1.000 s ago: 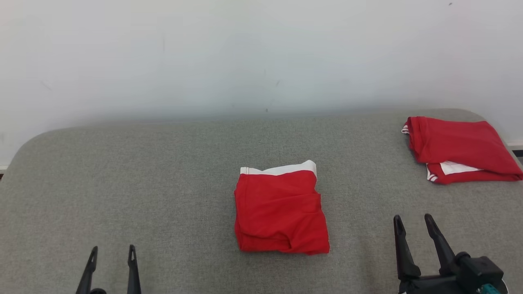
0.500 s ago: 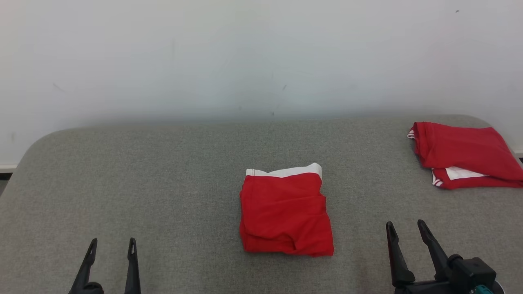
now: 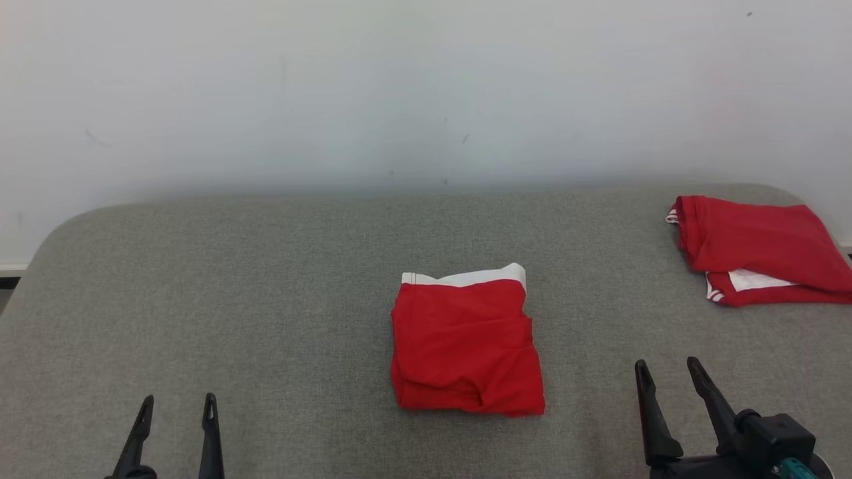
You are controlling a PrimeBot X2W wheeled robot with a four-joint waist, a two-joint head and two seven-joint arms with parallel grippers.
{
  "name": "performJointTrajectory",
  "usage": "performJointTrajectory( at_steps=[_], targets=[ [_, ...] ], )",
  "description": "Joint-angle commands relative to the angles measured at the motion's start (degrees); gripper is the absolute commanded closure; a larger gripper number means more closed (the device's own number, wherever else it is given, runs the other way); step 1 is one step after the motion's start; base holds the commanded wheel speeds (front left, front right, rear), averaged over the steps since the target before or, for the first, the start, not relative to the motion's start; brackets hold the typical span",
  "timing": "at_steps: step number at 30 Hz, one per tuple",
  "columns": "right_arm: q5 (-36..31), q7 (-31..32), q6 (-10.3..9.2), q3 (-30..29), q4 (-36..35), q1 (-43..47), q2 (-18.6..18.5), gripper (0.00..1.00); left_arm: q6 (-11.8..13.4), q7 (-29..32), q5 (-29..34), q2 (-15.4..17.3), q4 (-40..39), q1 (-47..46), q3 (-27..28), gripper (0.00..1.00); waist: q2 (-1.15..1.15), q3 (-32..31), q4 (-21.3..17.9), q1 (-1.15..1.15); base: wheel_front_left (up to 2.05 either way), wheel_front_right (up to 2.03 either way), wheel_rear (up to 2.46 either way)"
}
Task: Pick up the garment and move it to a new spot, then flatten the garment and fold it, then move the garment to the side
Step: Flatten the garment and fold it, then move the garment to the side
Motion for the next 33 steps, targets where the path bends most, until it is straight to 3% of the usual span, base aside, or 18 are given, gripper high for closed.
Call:
performJointTrajectory(
  at_steps=[1, 33],
  targets=[
    [-0.3, 0.3, 0.05, 0.1, -0.5, 0.7, 0.2, 0.00, 0.4, -0.1, 0.1, 0.2, 0.0, 0.3, -0.2, 0.00, 0.00, 0.1, 0.0, 0.00, 0.00, 0.00, 0.00],
    [0.7, 2.0, 0.05, 0.1, -0.5, 1.4, 0.3, 0.00, 1.4, -0.8, -1.3, 0.9, 2.1, -0.8, -1.2, 0.00, 0.00, 0.1, 0.3, 0.00, 0.00, 0.00, 0.00]
  ],
)
